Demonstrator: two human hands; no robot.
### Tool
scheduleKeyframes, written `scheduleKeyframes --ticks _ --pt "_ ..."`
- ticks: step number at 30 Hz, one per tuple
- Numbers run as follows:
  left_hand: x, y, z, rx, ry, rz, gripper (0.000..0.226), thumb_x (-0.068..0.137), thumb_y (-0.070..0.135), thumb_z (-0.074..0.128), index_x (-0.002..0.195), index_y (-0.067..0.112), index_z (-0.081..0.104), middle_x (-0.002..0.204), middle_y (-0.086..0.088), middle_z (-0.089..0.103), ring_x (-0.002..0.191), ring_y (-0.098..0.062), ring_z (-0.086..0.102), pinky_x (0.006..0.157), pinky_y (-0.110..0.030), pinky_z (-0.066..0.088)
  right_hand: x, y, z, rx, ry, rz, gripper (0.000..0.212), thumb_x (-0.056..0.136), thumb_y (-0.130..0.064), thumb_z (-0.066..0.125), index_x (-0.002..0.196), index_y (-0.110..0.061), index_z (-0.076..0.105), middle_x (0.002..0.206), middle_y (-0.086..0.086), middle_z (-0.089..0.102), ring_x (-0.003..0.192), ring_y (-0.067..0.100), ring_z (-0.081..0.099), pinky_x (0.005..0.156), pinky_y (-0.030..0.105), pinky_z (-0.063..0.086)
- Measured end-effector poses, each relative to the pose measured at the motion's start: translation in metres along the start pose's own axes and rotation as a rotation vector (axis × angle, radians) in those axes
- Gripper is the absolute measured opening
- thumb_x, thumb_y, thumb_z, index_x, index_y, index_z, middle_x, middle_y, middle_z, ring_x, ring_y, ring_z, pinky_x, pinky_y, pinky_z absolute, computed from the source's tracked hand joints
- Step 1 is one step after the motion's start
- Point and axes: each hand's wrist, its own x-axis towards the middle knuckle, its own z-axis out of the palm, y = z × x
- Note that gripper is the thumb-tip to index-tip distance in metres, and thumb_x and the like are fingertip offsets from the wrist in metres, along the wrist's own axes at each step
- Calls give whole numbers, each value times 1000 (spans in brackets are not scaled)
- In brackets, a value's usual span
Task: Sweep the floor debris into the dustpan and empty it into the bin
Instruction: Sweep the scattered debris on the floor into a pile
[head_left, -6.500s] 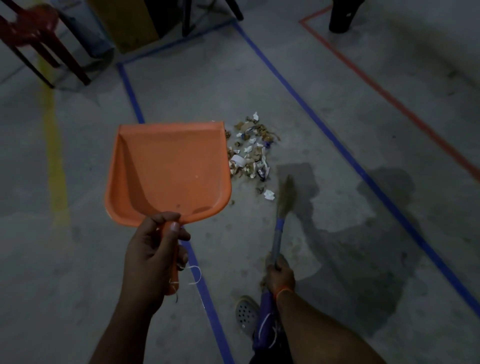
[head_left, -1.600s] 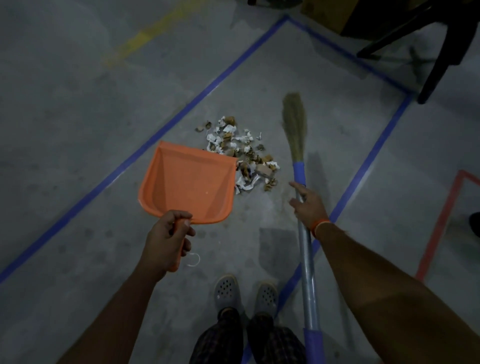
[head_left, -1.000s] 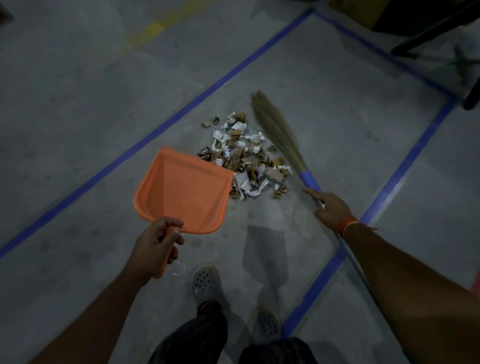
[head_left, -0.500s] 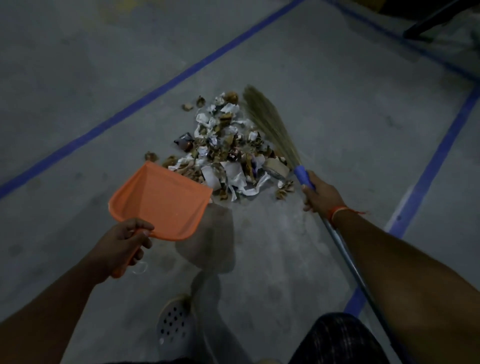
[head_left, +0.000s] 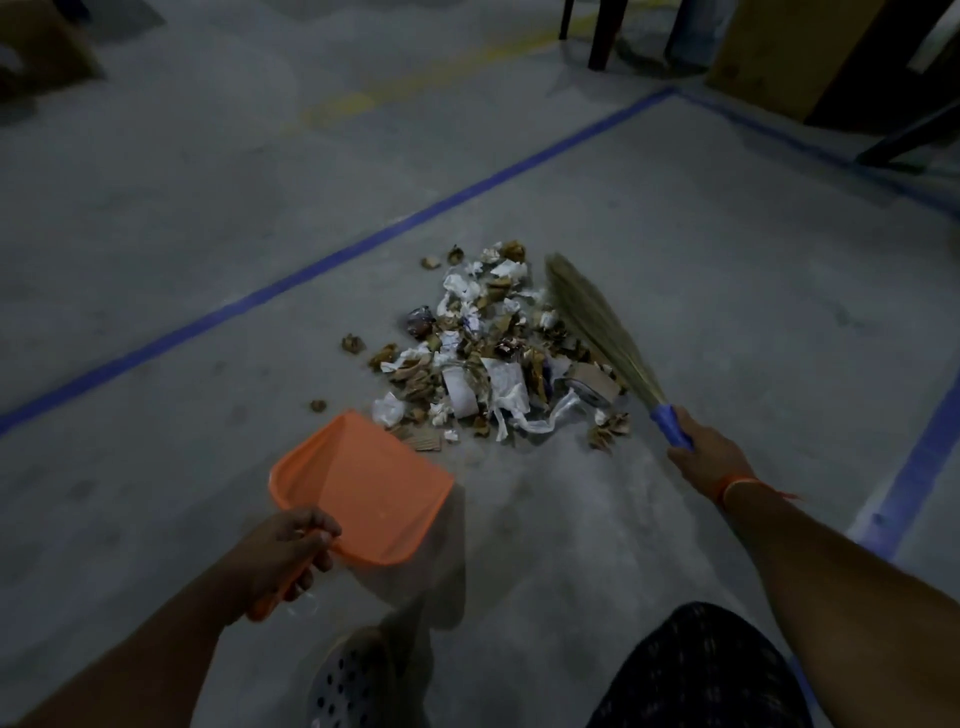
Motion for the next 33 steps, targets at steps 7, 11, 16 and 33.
scheduleKeyframes --ticks 7,11,16,33 --pt "26 -15 15 10 54 10 13 106 11 53 108 7 65 80 -19 68 56 -24 56 47 -29 43 5 -10 30 33 -73 -22 72 90 -20 63 152 -20 26 140 21 49 115 39 56 94 37 43" --pt "40 -22 20 -24 55 -16 14 107 12 52 112 5 63 82 -19 66 55 -23 52 49 -28 41 5 -22 38 102 -135 -2 70 88 -16 65 150 -21 32 128 22 56 85 31 60 76 37 51" --pt "68 -8 23 -43 82 19 13 107 13 51 111 7 62 87 -22 64 56 -22 52 48 -27 41 13 -45 46 -30 -213 -101 64 88 -9 58 148 -18 36 136 19 53 108 32 58 87 36 45" --pt "121 15 40 -38 57 72 12 107 13 50 106 10 62 82 -17 66 54 -20 55 46 -26 43 -21 -42 97 -134 -300 -206 74 91 -17 54 153 -28 17 130 16 53 115 30 53 97 32 39"
